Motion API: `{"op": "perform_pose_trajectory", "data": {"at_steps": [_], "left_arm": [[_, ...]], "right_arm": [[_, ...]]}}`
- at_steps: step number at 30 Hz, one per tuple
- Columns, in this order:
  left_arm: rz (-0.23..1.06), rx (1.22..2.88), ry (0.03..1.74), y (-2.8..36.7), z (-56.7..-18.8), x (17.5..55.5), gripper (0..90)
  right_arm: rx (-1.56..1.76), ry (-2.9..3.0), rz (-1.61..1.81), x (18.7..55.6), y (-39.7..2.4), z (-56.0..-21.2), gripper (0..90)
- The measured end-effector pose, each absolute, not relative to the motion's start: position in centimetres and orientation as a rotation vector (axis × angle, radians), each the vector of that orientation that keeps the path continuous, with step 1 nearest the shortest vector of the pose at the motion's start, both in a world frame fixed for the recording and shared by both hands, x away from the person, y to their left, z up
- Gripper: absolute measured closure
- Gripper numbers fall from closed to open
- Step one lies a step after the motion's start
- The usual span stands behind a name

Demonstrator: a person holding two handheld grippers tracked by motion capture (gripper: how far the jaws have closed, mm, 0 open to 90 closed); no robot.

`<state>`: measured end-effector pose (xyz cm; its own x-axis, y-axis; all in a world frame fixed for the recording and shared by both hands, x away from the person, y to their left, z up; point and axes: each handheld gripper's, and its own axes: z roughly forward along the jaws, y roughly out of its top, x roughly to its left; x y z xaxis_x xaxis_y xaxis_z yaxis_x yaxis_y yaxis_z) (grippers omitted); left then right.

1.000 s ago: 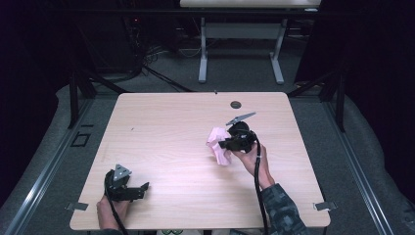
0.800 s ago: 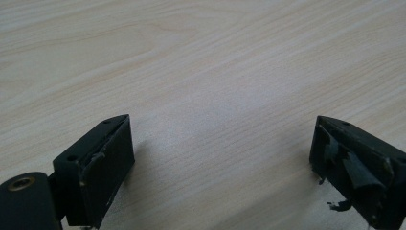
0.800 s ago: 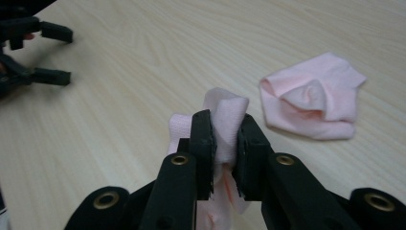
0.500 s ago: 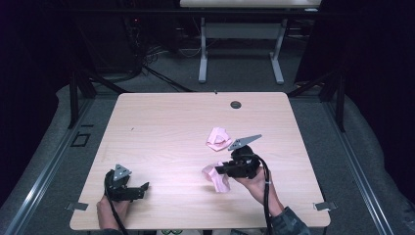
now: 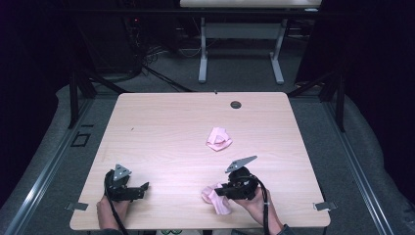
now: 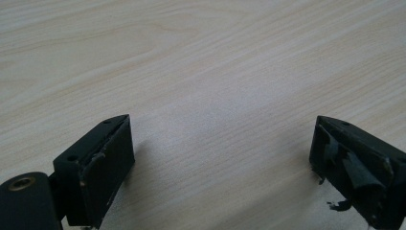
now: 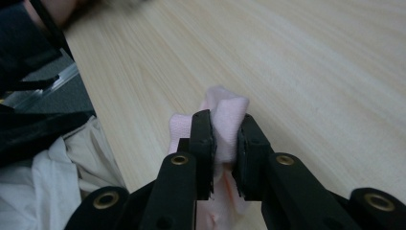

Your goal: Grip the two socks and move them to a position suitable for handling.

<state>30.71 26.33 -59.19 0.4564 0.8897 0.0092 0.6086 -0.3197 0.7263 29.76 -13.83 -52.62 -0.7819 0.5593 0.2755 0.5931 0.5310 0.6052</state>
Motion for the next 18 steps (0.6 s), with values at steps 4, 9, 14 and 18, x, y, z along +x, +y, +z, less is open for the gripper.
{"op": "perform_pose_trajectory", "data": {"at_steps": [4,9,14,18], "left_arm": [[0.547,2.047,1.245,26.3,-59.2,30.7,7.9],[0.547,2.047,1.245,26.3,-59.2,30.7,7.8],[0.546,2.048,1.245,26.3,-59.2,30.7,7.9],[0.546,2.048,1.245,26.3,-59.2,30.7,7.9]], "right_arm": [[-1.051,-2.726,-1.04,29.7,-13.6,-54.2,79.3],[-1.06,-2.751,-0.992,29.7,-13.4,-55.3,75.3],[-1.065,-2.771,-1.018,29.6,-13.7,-54.7,42.8],[-1.094,-2.774,-1.043,30.0,-14.1,-54.0,19.0]]}}
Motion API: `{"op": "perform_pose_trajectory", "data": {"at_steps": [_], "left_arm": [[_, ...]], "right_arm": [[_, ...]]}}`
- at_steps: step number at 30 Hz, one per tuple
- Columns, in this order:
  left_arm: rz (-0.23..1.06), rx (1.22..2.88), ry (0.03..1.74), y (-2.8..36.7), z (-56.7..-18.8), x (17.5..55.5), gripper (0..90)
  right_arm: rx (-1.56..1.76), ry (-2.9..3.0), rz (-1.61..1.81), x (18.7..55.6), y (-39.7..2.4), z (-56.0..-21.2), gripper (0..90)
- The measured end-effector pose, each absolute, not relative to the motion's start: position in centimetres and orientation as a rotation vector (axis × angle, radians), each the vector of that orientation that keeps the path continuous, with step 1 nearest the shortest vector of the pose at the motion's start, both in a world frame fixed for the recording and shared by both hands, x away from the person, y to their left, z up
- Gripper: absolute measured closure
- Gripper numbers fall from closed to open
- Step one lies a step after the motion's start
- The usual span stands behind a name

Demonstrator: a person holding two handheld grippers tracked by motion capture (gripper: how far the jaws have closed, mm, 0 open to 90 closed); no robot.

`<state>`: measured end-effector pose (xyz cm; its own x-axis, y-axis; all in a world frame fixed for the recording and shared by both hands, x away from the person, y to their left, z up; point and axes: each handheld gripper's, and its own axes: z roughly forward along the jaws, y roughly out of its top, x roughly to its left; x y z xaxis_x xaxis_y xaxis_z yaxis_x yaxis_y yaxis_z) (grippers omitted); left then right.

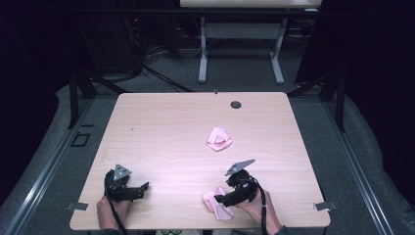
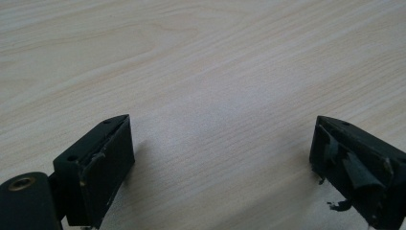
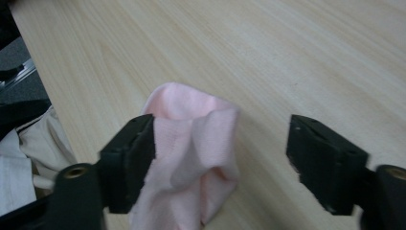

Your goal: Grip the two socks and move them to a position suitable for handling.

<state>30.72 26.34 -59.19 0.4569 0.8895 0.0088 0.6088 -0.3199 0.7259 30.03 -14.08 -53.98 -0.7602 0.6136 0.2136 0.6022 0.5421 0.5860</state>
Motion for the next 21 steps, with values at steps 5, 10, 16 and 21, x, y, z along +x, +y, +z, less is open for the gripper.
{"op": "perform_pose_trajectory", "data": {"at_steps": [5,10,16,21], "left_arm": [[0.546,2.048,1.245,26.3,-59.2,30.7,7.8],[0.544,2.05,1.245,26.3,-59.2,30.7,7.8],[0.543,2.05,1.245,26.3,-59.2,30.7,7.9],[0.543,2.05,1.245,26.3,-59.2,30.7,7.9]], "right_arm": [[1.096,2.7,1.044,31.3,-14.7,-53.0,6.9],[1.116,2.651,1.038,33.7,-15.1,-52.2,3.2],[1.161,2.617,0.993,37.0,-15.3,-52.1,0.6],[1.181,2.602,0.968,39.6,-15.1,-52.4,1.5]]}}
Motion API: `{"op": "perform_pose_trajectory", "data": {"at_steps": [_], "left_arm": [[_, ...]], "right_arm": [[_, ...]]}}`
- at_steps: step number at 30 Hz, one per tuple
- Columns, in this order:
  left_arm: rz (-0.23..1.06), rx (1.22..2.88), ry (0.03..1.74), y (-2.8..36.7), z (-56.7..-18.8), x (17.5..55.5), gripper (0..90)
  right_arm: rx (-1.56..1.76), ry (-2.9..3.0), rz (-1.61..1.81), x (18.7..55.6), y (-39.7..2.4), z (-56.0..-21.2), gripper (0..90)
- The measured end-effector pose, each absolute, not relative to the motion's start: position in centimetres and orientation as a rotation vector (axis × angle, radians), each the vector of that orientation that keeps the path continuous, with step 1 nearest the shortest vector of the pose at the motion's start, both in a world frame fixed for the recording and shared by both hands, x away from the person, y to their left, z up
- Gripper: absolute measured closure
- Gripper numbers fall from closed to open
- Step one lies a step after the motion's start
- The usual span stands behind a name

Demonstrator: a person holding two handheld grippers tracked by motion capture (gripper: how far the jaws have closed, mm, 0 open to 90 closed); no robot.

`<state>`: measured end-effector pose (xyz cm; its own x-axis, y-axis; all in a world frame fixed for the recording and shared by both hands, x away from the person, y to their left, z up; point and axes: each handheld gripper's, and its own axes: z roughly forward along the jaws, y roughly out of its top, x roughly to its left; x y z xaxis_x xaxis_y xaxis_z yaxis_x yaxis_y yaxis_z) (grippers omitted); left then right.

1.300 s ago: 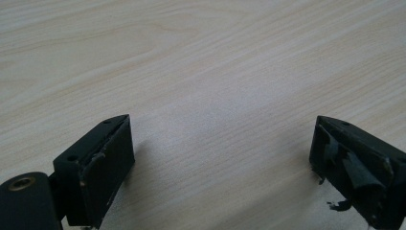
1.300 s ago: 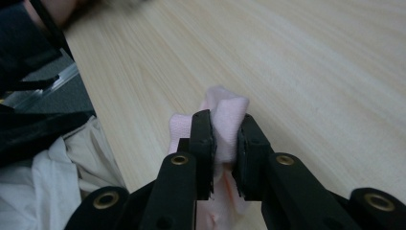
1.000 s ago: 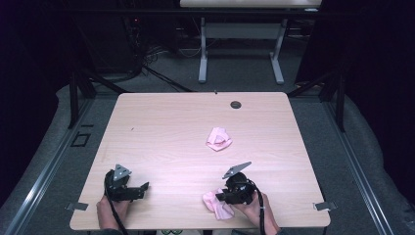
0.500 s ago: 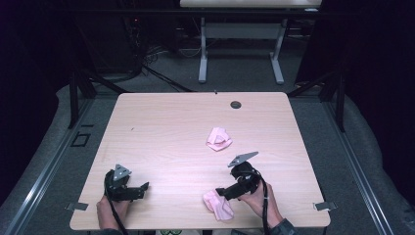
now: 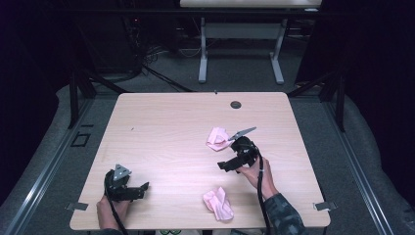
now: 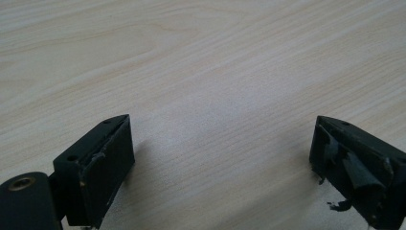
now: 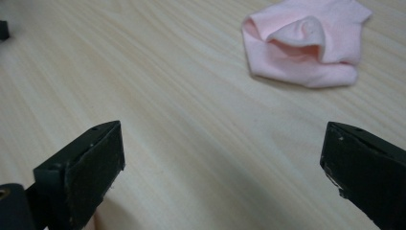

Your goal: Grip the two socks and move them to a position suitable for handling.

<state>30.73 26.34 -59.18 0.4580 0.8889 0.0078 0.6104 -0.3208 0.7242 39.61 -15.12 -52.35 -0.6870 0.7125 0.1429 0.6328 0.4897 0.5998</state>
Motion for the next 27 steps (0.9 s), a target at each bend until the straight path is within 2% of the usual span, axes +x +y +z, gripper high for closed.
{"op": "perform_pose_trajectory", "data": {"at_steps": [16,25,27], "left_arm": [[0.546,2.051,1.244,26.3,-59.2,30.7,7.9],[0.545,2.051,1.244,26.3,-59.2,30.7,7.9],[0.546,2.051,1.245,26.3,-59.2,30.7,7.9]], "right_arm": [[1.248,2.55,0.904,46.2,-13.3,-52.7,10.5],[1.31,2.511,0.848,48.9,-12.1,-54.0,21.9],[1.327,2.498,0.843,49.3,-11.9,-54.4,27.3]]}}
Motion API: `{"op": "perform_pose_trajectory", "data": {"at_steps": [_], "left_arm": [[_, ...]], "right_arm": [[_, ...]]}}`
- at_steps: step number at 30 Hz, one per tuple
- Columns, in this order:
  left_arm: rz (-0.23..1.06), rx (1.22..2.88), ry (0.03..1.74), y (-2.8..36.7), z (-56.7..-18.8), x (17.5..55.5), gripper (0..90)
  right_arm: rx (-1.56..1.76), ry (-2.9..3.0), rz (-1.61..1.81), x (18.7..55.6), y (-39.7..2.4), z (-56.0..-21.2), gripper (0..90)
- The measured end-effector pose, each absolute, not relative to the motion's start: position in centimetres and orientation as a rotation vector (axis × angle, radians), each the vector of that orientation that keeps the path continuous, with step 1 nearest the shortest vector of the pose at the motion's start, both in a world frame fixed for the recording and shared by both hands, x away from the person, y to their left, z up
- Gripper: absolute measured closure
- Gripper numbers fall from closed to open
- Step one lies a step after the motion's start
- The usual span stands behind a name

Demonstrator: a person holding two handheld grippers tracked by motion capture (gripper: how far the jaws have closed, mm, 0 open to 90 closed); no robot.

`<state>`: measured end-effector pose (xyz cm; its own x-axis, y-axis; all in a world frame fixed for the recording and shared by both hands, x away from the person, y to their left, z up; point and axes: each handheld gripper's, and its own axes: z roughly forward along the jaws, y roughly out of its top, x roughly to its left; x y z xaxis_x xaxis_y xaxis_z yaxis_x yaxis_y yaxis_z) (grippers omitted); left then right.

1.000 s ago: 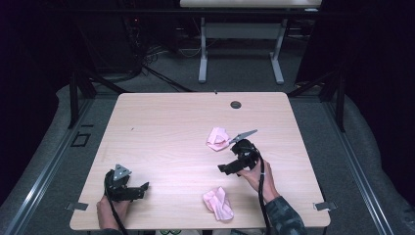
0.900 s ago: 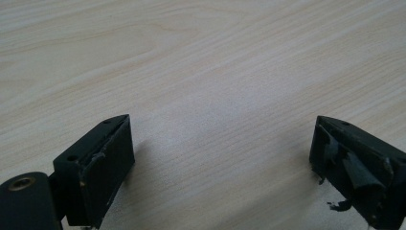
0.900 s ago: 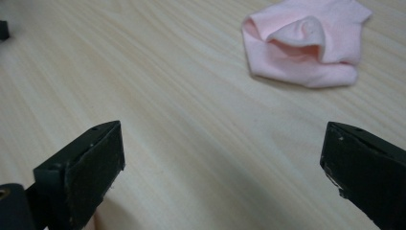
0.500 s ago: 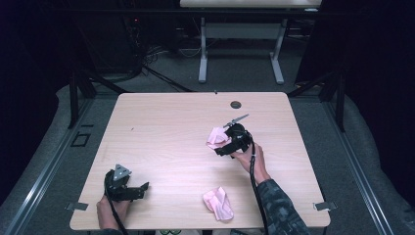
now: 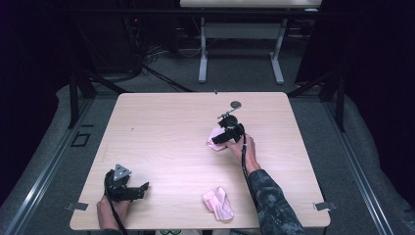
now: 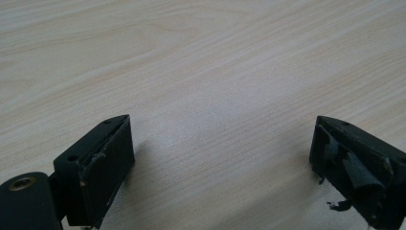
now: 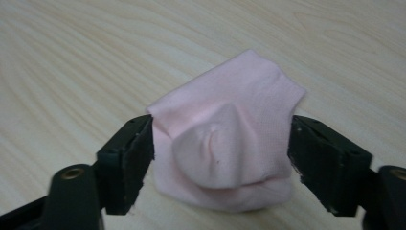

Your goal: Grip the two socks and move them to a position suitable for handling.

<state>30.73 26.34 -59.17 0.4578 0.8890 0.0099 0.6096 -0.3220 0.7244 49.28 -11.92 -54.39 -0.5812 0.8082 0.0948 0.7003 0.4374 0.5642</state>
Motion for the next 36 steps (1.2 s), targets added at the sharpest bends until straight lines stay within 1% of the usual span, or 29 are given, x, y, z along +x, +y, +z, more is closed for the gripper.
{"op": "perform_pose_trajectory", "data": {"at_steps": [4,12,14,17,20,22,27,31,36], "left_arm": [[0.546,2.052,1.245,26.4,-59.2,30.7,8.0],[0.547,2.049,1.246,26.3,-59.2,30.7,8.0],[0.547,2.049,1.246,26.3,-59.2,30.7,8.0],[0.547,2.049,1.246,26.3,-59.2,30.7,8.0],[0.547,2.049,1.246,26.3,-59.2,30.7,8.0],[0.547,2.049,1.246,26.3,-59.2,30.7,8.0],[0.546,2.049,1.245,26.4,-59.2,30.7,8.0],[0.548,2.048,1.246,26.3,-59.2,30.7,8.0],[0.548,2.048,1.247,26.3,-59.2,30.7,8.0]], "right_arm": [[1.342,2.51,0.791,49.8,-11.7,-55.5,35.2],[1.357,2.45,0.765,49.5,-11.7,-55.8,57.1],[1.324,2.448,0.751,49.3,-11.9,-55.9,61.4],[1.327,2.439,0.768,49.1,-12.0,-56.0,73.8],[1.331,2.439,0.788,49.0,-12.3,-56.1,81.4],[1.35,2.439,0.811,49.0,-12.4,-56.1,83.5],[1.374,2.431,0.906,48.4,-13.4,-55.2,84.5],[1.334,2.432,0.987,46.7,-14.0,-52.8,84.6],[1.231,2.45,1.028,43.5,-13.9,-50.2,84.4]]}}
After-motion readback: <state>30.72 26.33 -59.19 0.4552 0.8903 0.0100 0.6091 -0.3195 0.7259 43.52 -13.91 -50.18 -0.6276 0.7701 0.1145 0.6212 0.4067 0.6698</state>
